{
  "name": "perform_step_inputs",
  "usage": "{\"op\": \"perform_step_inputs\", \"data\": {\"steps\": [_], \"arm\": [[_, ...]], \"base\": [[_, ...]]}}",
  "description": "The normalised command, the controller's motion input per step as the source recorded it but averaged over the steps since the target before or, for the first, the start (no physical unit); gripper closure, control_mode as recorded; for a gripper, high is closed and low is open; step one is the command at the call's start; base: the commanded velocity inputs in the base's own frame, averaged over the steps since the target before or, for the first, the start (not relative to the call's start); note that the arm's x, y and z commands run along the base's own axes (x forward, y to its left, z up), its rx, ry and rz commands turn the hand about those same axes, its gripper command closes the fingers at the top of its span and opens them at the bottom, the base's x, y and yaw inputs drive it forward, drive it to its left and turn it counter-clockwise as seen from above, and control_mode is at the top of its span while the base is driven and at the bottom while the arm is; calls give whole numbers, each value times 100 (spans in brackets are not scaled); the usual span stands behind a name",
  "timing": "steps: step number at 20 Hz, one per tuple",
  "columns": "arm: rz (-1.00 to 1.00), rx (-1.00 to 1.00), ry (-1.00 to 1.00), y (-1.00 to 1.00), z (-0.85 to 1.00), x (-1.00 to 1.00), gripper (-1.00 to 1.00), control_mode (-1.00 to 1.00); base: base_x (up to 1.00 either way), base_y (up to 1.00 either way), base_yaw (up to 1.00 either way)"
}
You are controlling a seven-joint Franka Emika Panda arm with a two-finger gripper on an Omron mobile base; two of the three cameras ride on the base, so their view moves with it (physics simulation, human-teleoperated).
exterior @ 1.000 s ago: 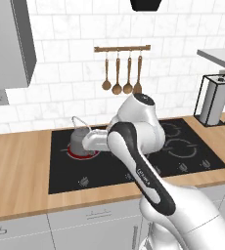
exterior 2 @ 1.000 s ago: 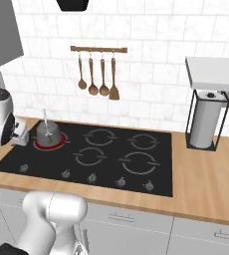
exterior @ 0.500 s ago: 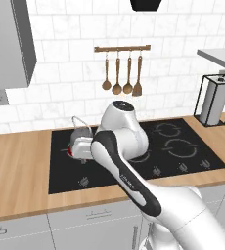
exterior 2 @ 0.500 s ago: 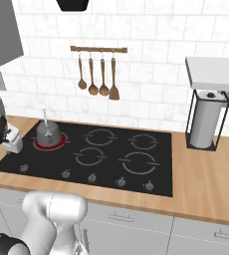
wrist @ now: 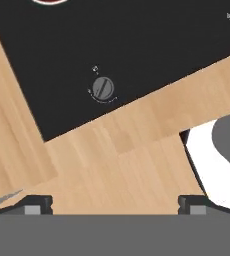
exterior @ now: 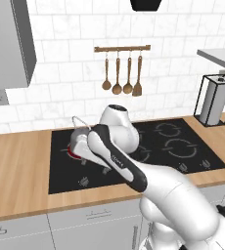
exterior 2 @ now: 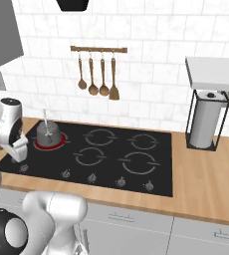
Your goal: Turn off the front left burner of the stove.
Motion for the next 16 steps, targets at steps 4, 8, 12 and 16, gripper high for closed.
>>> {"op": "perform_step_inputs", "data": {"steps": [4, 8, 12, 16], "arm": [[-26, 0, 23, 0, -36, 24, -100, -100], [0, 0, 1, 0, -3, 3, -100, -100], [0, -17, -3, 0, -30, 16, -100, -100], [-2, -14, -2, 0, -29, 32, -100, -100]], "base": [[0, 0, 0], [0, 0, 0], [0, 0, 0], [0, 0, 0]]}}
